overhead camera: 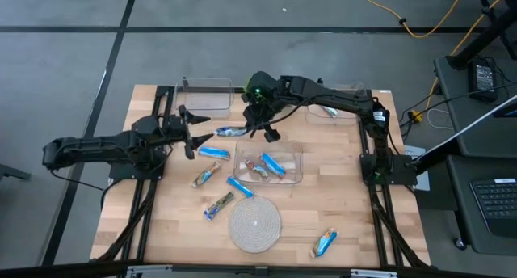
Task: Pick and place Granola Bars by type
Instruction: Put the right blue granola bar into the left transparent bin
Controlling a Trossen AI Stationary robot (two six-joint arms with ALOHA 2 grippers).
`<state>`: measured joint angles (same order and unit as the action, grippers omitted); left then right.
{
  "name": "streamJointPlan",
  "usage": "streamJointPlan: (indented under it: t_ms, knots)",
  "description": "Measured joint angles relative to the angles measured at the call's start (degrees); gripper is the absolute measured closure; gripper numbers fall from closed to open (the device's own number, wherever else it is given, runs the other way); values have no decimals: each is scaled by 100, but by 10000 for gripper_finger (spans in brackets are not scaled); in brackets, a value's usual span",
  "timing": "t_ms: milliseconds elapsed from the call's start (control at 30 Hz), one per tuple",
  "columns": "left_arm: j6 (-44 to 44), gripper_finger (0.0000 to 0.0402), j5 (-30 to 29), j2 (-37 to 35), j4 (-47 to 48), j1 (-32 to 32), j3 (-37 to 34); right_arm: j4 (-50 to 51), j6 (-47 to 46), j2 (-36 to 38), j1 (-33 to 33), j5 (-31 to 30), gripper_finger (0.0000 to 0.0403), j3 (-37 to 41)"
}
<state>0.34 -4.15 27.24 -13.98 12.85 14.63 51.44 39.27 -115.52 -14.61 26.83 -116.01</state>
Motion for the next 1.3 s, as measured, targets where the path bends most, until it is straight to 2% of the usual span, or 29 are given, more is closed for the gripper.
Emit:
streamJointPlan:
  t_ms: [267,367,600,867,1067,1300]
  knots:
    - [331,107,165,944,-644,-5,348,-35,4,2,2,136,386,-2]
    - [252,107,385,1121,-644,-69,461,-31,4,2,2,133,386,-2]
    - [319,107,394,1280,-689,-582,602,-59,4,2,2,133,383,-2]
    - [564,107,-228,1301,-732,-1233,756,-63,2,2,0,129,382,-4]
    - [627,107,-880,1500,-630,-1469,756,-74,-2,2,0,129,381,-4]
    - [695,116,-1014,1725,-755,-1474,756,-79,-15,2,0,127,381,-4]
